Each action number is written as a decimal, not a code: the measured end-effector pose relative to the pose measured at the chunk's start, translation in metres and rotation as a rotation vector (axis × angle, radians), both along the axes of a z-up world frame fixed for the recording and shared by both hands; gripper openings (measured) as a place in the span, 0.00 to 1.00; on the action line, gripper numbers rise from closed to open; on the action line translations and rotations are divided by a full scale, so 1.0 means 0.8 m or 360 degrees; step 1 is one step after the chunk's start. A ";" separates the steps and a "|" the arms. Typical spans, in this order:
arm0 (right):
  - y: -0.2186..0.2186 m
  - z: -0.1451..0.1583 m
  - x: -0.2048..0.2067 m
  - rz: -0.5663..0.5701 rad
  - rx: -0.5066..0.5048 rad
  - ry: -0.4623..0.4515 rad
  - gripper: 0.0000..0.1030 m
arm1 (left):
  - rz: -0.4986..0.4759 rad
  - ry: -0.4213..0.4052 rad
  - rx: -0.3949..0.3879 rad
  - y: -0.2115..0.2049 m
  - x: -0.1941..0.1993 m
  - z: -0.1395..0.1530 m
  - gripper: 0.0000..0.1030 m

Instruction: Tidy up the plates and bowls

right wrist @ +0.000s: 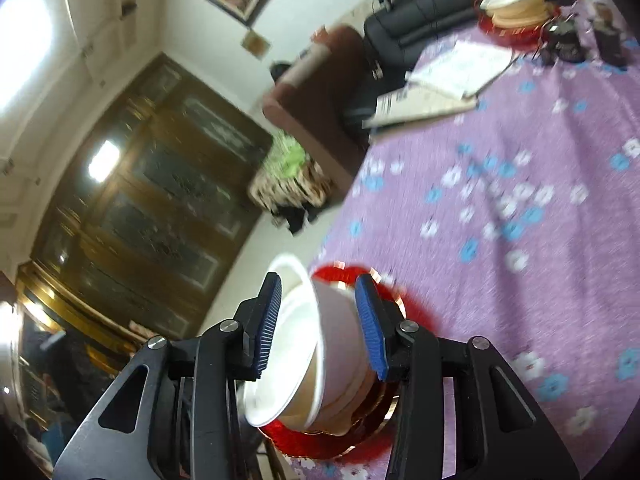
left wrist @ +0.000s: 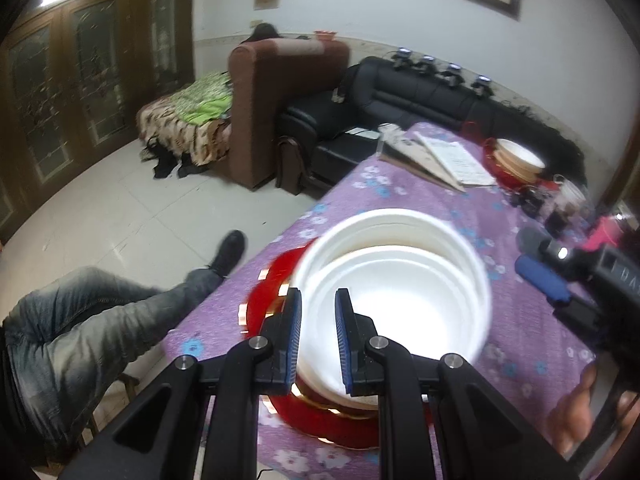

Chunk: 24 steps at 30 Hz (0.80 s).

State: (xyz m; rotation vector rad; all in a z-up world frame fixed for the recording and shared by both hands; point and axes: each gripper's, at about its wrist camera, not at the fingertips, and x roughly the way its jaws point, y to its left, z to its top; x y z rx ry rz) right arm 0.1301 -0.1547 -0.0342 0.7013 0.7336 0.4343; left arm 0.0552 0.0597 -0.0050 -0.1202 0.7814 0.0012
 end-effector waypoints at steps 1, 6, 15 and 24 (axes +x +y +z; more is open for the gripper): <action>-0.012 0.003 -0.005 -0.0043 -0.0004 -0.0021 0.49 | -0.0034 -0.0012 0.0010 -0.011 -0.002 0.003 0.16; -0.055 0.006 -0.028 -0.0177 -0.0079 -0.0037 0.49 | -0.0185 -0.0077 0.0084 -0.063 -0.014 0.014 0.19; -0.066 0.015 -0.070 -0.0129 -0.0239 -0.0118 0.49 | -0.0111 -0.0279 0.0266 -0.092 -0.040 0.033 0.72; -0.004 0.034 -0.107 0.0067 -0.0483 -0.0385 0.49 | -0.0016 -0.0294 0.0308 -0.081 -0.048 0.031 0.78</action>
